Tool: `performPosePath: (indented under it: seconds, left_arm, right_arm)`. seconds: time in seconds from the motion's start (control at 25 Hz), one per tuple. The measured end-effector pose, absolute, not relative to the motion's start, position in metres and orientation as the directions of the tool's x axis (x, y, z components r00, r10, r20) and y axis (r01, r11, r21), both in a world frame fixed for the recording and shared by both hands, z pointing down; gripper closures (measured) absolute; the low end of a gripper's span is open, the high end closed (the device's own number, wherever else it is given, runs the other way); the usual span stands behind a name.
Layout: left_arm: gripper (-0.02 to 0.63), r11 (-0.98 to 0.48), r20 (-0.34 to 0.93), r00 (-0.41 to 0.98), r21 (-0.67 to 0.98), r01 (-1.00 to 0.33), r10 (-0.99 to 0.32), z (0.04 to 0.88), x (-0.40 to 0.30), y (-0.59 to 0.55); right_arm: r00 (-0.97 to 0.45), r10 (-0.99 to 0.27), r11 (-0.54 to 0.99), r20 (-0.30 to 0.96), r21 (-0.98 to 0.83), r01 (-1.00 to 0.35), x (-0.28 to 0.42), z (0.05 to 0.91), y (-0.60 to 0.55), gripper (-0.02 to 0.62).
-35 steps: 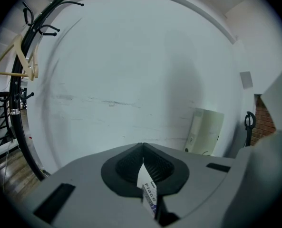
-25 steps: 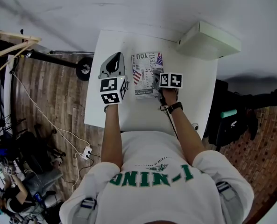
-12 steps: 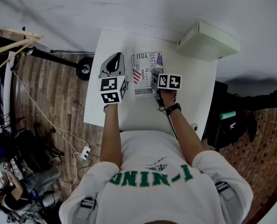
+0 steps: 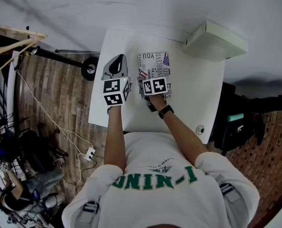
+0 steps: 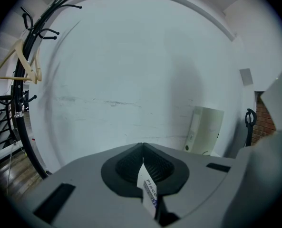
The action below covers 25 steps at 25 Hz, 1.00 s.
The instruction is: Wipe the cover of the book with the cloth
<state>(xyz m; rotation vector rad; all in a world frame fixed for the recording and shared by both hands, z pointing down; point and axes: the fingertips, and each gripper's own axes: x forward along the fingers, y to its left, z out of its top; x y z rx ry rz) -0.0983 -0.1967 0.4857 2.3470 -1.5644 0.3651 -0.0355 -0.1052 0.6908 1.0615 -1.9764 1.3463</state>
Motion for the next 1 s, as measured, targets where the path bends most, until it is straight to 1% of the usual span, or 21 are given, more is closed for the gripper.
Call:
performPosePath:
  seconds: [0.2,0.44,0.56,0.84,0.92,1.0]
  left_arm:
    - [0.594,-0.374,0.374,0.387,0.109,-0.921,-0.843,0.489,-0.093,-0.195]
    - [0.594,-0.395,0.370,0.408,0.114,-0.912,-0.835,0.488,-0.082,-0.194]
    - [0.594,-0.397,0.364,0.411,0.116,-0.910,-0.836,0.486,-0.080,-0.193]
    - [0.594,-0.396,0.364,0.408,0.112,-0.912,-0.837,0.484,-0.080,-0.190]
    - [0.594,-0.388,0.362,0.401,0.112,-0.915,-0.841,0.483,-0.084,-0.190]
    - [0.594,-0.379,0.363,0.392,0.111,-0.919,-0.845,0.484,-0.090,-0.190]
  right_arm:
    - [-0.515,-0.358,0.128,0.779,-0.505,-0.853,0.018,0.690,-0.108,0.563]
    - [-0.406,-0.434,-0.021,0.804,-0.459,-0.888,0.106,0.688,-0.109,0.563]
    - [-0.370,-0.460,-0.062,0.807,-0.445,-0.893,0.133,0.688,-0.107,0.564]
    - [-0.333,-0.478,-0.077,0.813,-0.416,-0.906,0.136,0.685,-0.107,0.563]
    - [-0.377,-0.466,-0.032,0.800,-0.442,-0.897,0.114,0.679,-0.108,0.563]
    - [-0.457,-0.426,0.044,0.781,-0.487,-0.872,0.074,0.673,-0.105,0.563]
